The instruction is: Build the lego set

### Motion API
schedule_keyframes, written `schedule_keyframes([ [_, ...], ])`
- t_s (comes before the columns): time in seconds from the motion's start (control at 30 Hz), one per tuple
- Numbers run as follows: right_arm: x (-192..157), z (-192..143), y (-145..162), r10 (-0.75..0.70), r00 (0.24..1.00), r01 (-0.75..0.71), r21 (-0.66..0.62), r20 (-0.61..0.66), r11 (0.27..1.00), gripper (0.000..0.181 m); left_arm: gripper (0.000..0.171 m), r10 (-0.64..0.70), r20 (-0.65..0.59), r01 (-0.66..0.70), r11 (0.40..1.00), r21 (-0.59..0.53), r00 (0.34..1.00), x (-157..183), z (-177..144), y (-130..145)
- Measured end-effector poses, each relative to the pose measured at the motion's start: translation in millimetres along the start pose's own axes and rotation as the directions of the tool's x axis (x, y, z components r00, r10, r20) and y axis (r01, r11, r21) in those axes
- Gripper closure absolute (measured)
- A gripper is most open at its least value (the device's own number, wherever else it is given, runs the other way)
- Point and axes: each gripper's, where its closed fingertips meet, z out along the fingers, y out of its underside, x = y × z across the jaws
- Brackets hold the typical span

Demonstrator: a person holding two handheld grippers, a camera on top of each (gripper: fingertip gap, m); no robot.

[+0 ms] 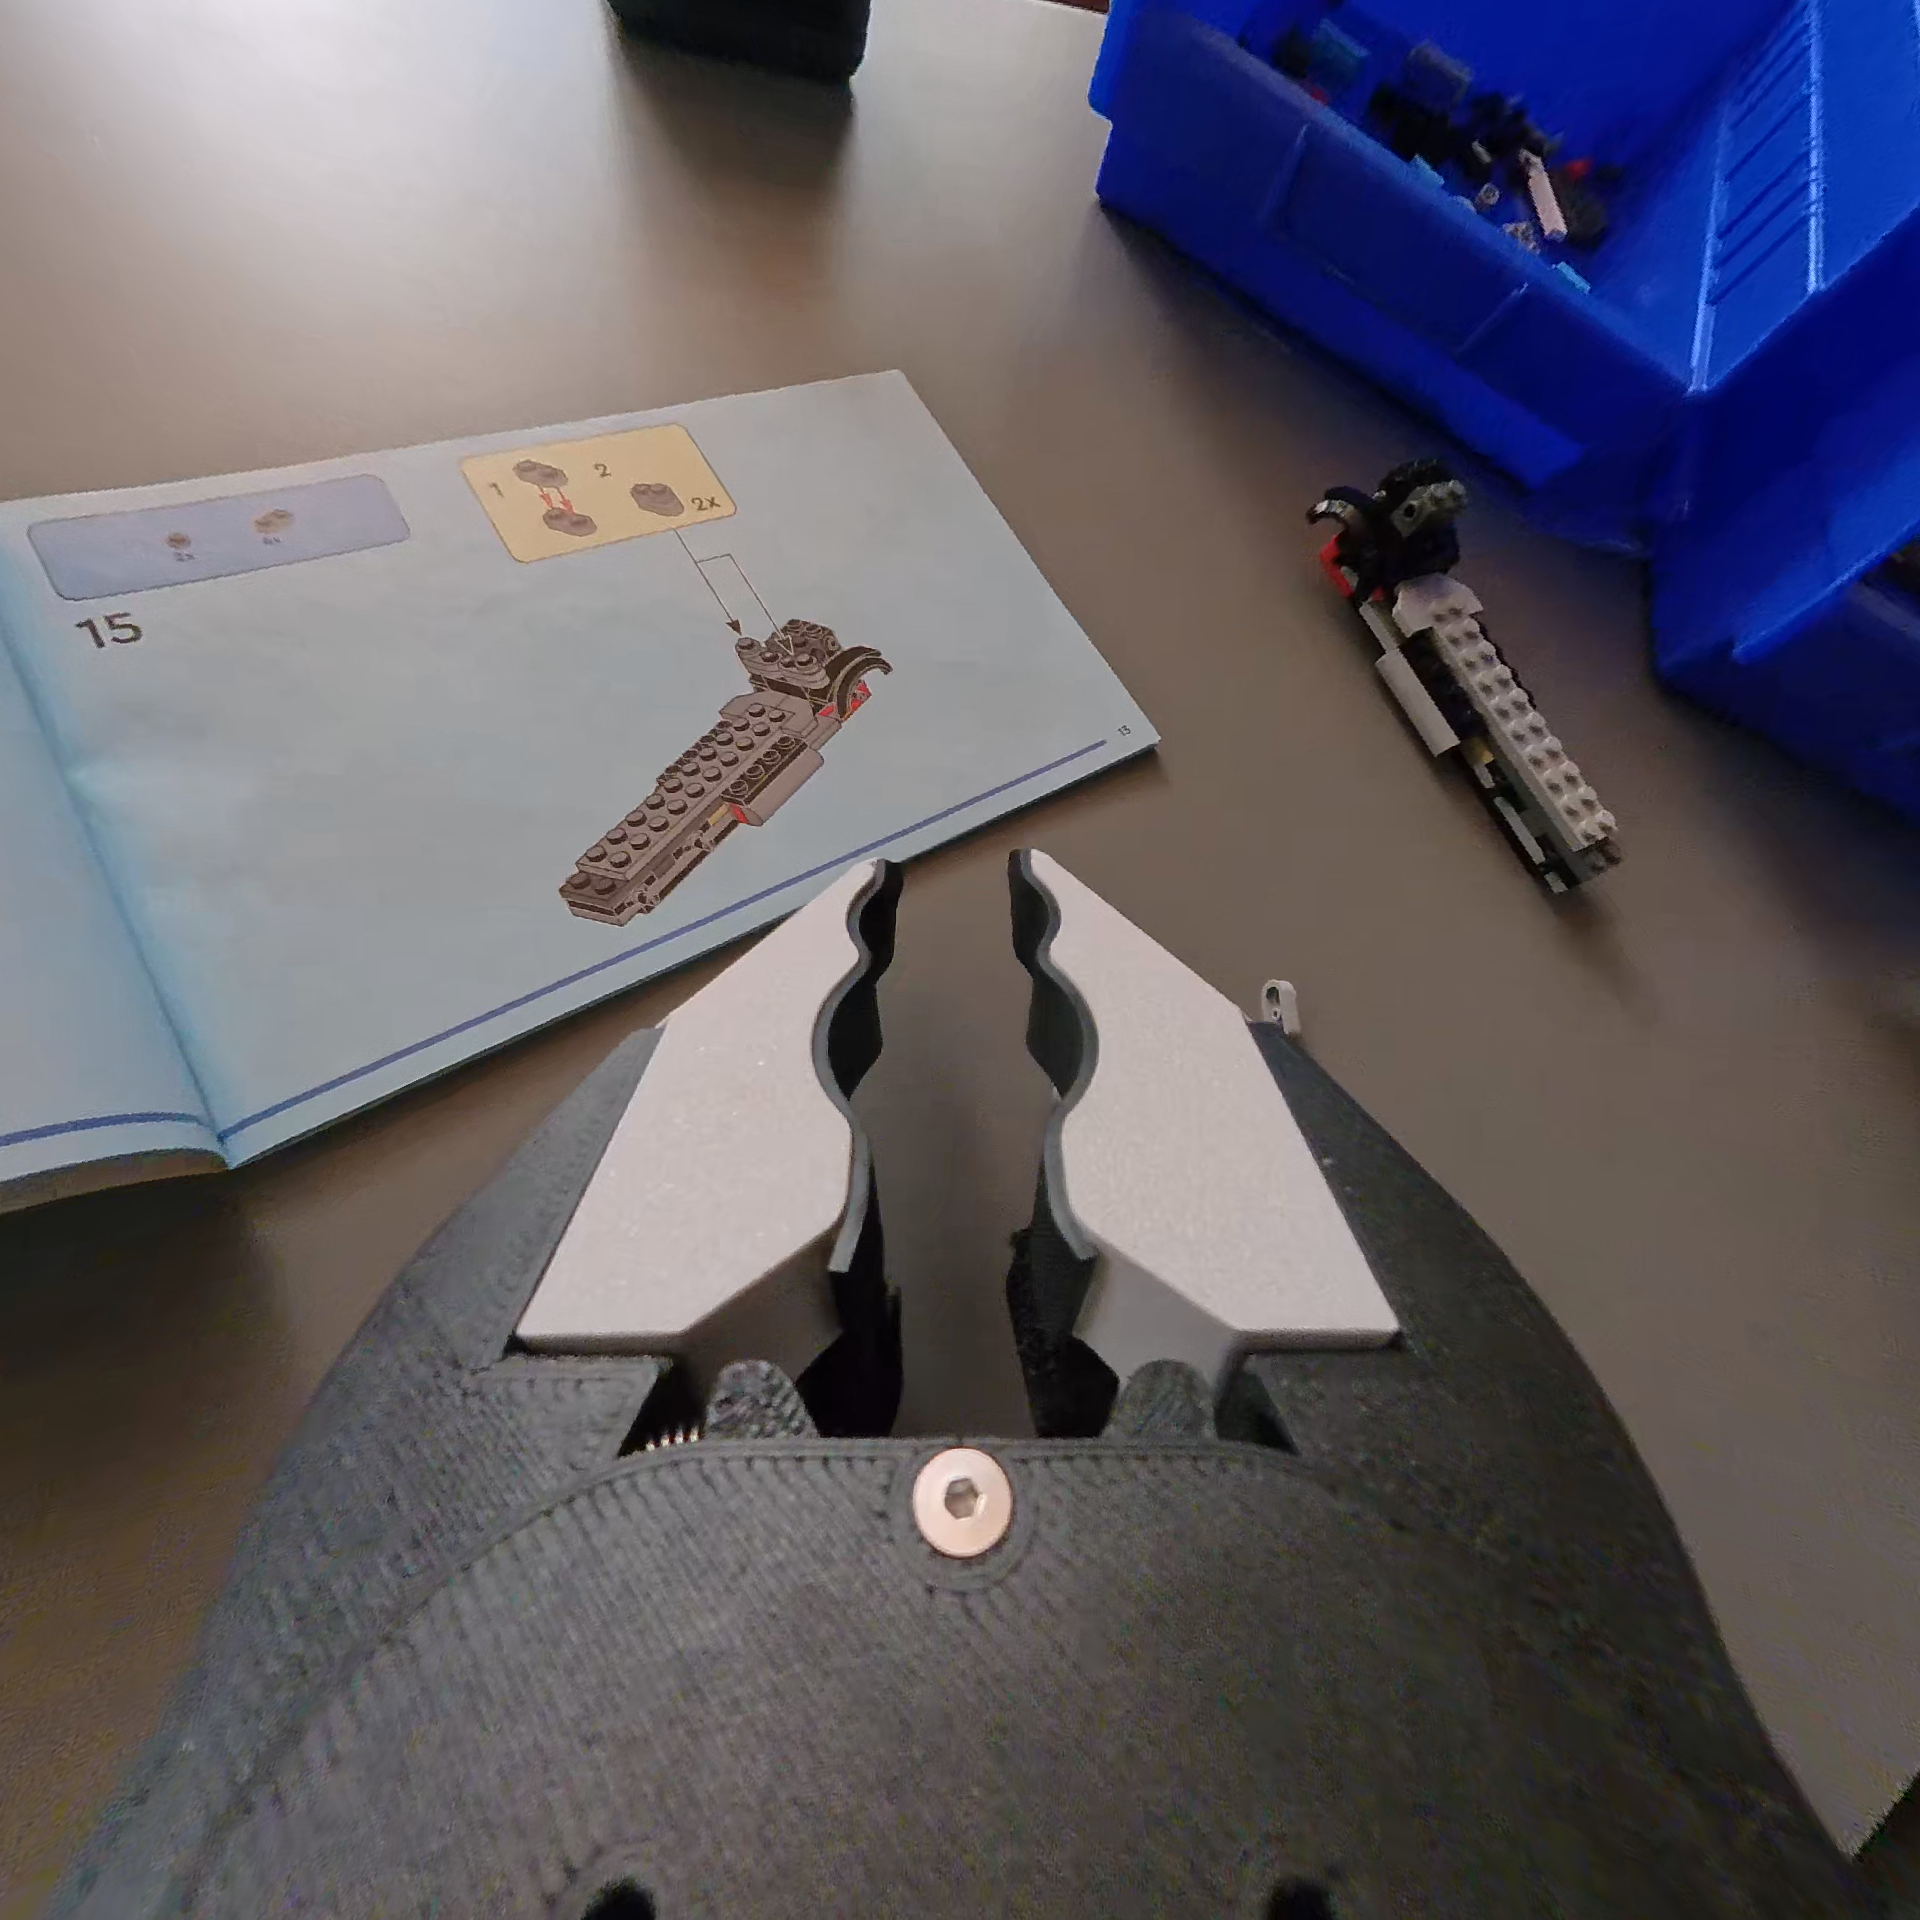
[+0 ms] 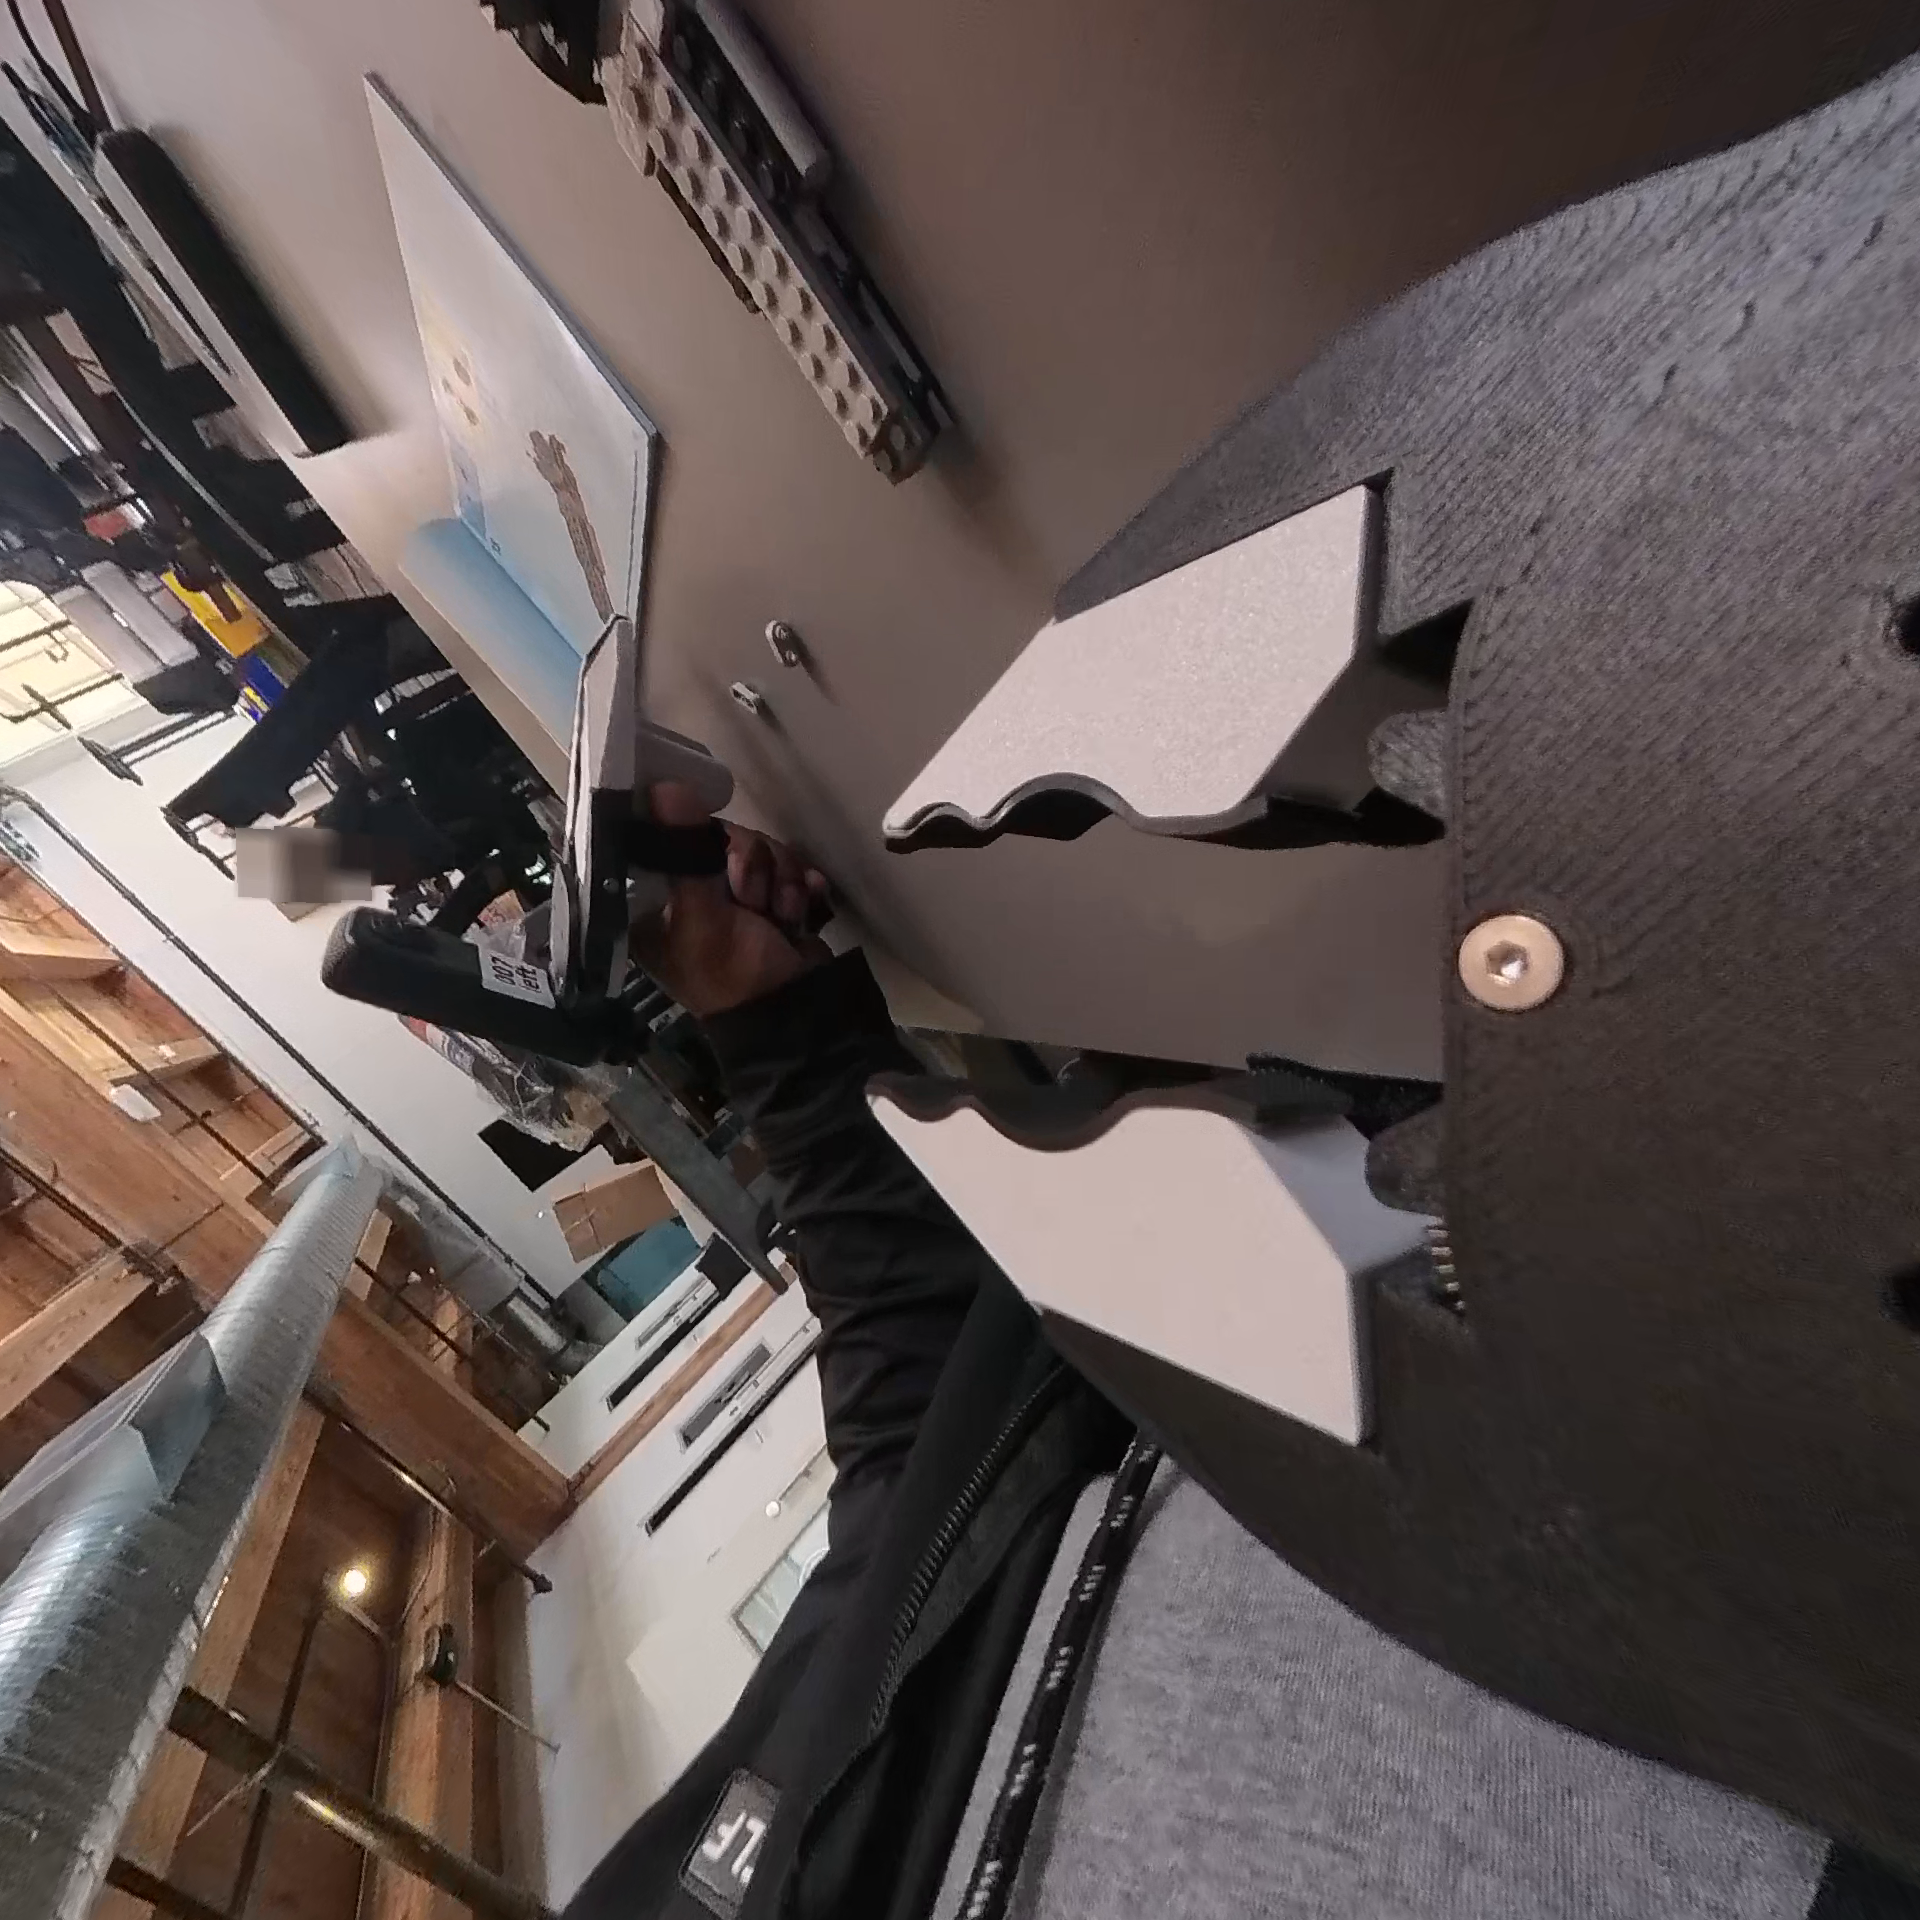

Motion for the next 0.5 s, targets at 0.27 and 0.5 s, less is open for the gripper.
schedule_keyframes([
  [0.27, 0, -5, -1, 0.023, 1.000, -0.023, 0.006, 0.015, 1.000, 0.136, 0.147, 0.026, 0.039, -0.024, 0.998, -0.055, 0.999, -2, 5, 6],
  [0.5, -1, -5, -1, 0.021, 1.000, -0.021, 0.007, 0.015, 1.000, 0.136, 0.147, 0.069, 0.042, -0.065, 0.992, -0.109, 0.997, 1, 11, 11],
])
